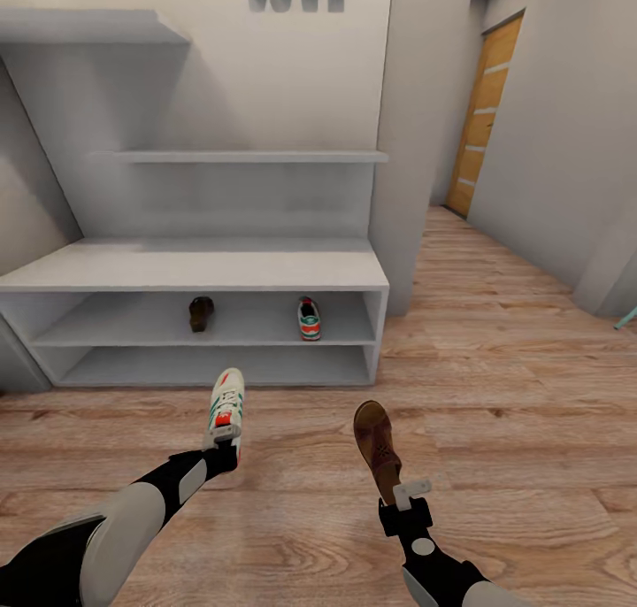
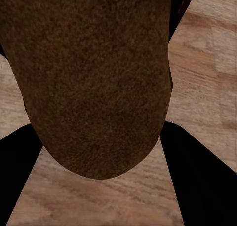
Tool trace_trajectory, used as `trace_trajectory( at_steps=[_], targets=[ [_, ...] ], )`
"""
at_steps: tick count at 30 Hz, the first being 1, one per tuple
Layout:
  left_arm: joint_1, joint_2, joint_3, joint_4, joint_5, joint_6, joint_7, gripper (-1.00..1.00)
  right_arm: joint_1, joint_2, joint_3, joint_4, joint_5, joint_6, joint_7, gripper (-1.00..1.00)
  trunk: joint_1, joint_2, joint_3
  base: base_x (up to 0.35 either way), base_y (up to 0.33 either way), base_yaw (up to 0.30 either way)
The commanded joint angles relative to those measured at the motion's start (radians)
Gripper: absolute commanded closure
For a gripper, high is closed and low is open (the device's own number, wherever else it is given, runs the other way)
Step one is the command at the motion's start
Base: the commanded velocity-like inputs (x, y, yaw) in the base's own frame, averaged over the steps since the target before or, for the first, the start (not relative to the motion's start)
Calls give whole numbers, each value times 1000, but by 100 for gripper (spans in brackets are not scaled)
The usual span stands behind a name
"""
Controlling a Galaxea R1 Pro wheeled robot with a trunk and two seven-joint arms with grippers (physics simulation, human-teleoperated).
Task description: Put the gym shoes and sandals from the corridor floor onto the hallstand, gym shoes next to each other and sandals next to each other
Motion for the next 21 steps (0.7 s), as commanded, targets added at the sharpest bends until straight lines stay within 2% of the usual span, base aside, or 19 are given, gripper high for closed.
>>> trace_trajectory(
  at_steps=[1,11,21],
  targets=[
    [0,0,8,-2,-6,6,-4,100,-1,0,9,1,-9,-4,-4,100,0,0,-1,0,0,3],
    [0,0,8,-2,-5,2,-5,100,-1,0,7,1,-9,-6,-4,100,0,0,-1,0,-4,0],
    [0,-3,5,-2,-5,2,-5,100,-1,0,7,1,-8,-6,-4,100,0,0,-1,0,-161,0]
  ],
)
